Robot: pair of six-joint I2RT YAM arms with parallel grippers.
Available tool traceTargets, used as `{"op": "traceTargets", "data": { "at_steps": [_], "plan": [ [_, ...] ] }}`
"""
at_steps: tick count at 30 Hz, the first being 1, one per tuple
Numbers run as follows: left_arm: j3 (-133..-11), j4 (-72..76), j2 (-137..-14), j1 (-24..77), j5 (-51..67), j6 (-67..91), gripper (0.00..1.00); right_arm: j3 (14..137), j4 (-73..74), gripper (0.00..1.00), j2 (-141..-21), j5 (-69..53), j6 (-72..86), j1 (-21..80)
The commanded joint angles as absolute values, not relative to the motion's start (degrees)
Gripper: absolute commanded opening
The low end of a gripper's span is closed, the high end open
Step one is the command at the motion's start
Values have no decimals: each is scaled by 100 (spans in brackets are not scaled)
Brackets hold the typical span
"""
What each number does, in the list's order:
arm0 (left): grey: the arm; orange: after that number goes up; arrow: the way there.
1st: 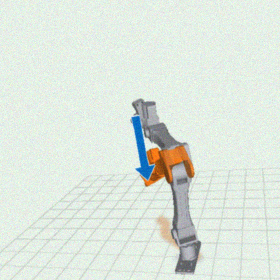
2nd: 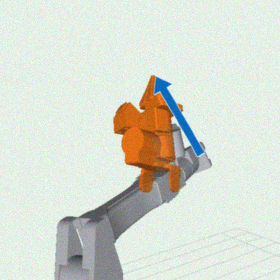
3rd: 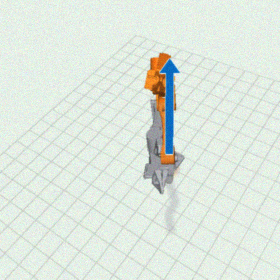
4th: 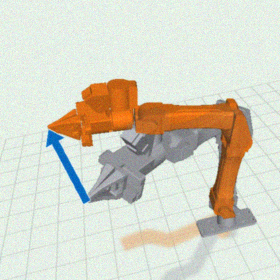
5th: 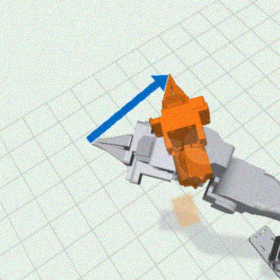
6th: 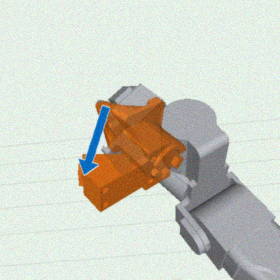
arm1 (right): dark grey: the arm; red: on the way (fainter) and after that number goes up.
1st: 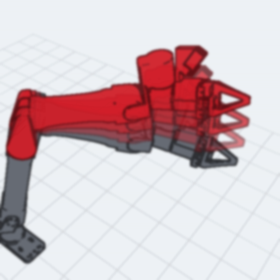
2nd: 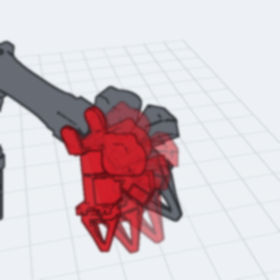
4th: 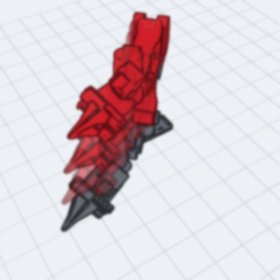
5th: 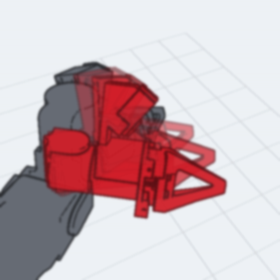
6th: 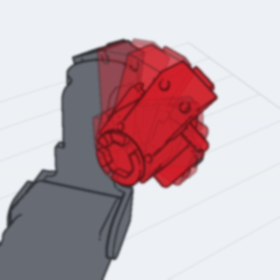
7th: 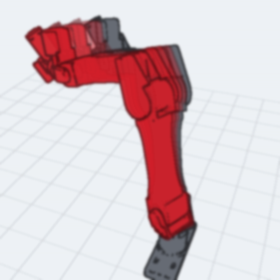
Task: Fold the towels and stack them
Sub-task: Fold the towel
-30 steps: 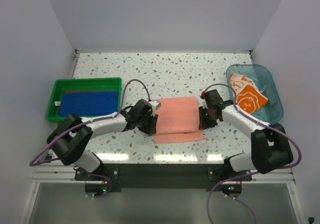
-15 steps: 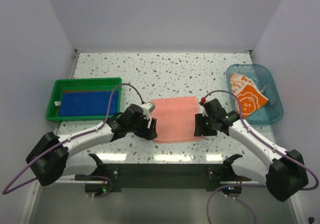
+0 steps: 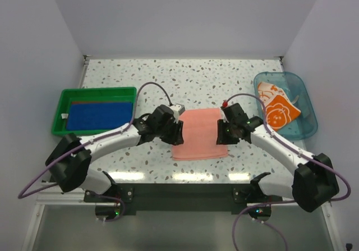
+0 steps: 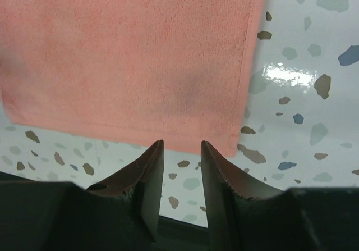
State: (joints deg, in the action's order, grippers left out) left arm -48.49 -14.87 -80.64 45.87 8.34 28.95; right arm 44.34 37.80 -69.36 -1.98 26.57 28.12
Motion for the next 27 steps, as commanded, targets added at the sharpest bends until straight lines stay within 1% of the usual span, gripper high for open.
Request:
{"op": "traceTargets", "data": {
  "at_steps": [1,4,6,11,14,16,17,18,20,21,24,26,27],
  "plan": [
    [-5071,-1739,-8681,4746,1090,2831,40,4289,3209,36,-7284,-35,2777,2821],
    [-5063,-1854,-9034,4825,1099,2743,34,4087,3103,33,-7479,-193,2795,2821],
    [-5001,-1925,-9131,4878,1081,2725,33,3947,3181,33,-7497,-316,2804,2821],
    [-4554,-2065,-9071,4904,993,2900,32,3482,3471,32,-7445,-711,2926,2856],
    [-4421,-2276,-8904,4904,844,2944,31,3296,3647,32,-7138,-843,3058,2892],
    [-4395,-2338,-8650,4904,765,2962,34,3339,3823,32,-6971,-940,3050,2892],
    [-4429,-2338,-8544,4904,747,2953,38,3531,3902,33,-6874,-932,2998,2892],
    [-4491,-2347,-8456,4904,712,2901,45,3690,3989,34,-6795,-897,2910,2892],
    [-4798,-2408,-8236,4904,537,2822,52,4302,4314,37,-6820,-713,2594,2892],
    [-4938,-2487,-8174,4896,310,2682,58,4533,4455,37,-6916,-590,2393,2892],
    [-5527,-2540,-8252,4764,18,2287,61,5395,4501,36,-7266,-45,1988,2839],
    [-5870,-2453,-8393,4545,-141,2145,61,5833,4334,34,-7513,70,1873,2673],
    [-5975,-2348,-8585,4248,-28,2040,60,5958,4107,31,-7645,27,1820,2594]
  ]
}}
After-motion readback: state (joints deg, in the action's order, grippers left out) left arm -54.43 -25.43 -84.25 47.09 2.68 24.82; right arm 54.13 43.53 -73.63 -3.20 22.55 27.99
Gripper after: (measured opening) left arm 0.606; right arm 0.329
